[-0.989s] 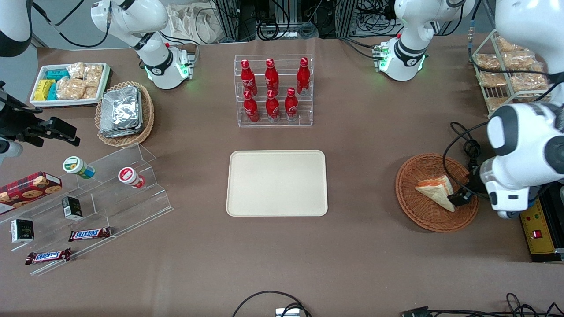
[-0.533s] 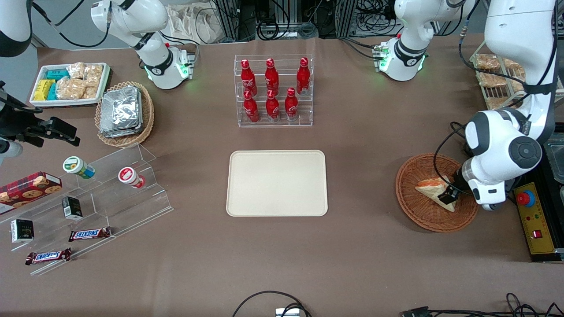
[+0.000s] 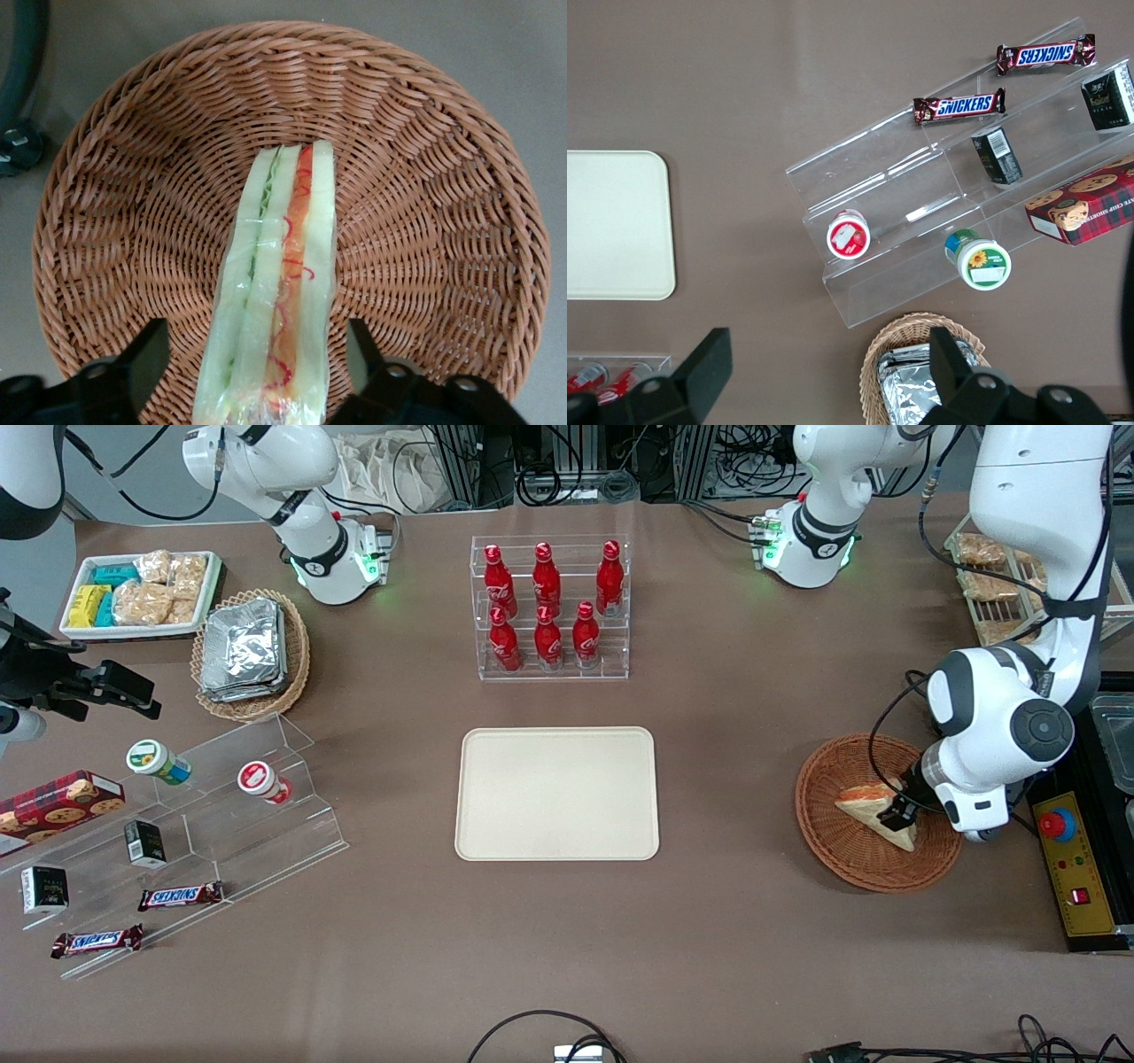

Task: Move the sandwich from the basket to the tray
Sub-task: 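Lower the open left gripper onto the wrapped sandwich and close it, then lift the sandwich out of the basket and carry it toward the tray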

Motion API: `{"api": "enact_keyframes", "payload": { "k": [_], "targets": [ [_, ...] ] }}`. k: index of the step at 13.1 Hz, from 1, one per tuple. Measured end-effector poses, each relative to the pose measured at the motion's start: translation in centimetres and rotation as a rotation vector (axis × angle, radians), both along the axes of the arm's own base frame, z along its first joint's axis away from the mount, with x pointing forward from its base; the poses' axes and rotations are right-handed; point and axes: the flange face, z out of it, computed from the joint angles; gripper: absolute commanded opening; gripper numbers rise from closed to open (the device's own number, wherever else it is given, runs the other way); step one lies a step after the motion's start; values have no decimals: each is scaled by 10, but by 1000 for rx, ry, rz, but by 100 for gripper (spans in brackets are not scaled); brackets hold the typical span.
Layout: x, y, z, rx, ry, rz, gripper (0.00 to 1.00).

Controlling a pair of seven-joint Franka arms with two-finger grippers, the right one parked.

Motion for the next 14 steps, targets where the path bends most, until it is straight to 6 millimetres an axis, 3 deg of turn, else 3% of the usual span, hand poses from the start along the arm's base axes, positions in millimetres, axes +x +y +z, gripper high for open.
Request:
{"api": "enact_keyframes", "payload": {
  "k": [2,6,10,12,14],
  "targets": [
    [0,-1,-6,0,-2,1,59],
    [1,-3,-13,0,-4,9,1],
    [2,-4,-8,-1,1,5,0],
    [5,-6,11,1,14,-34,0],
    [5,-17,46,-6,43,-179,0]
  ]
}}
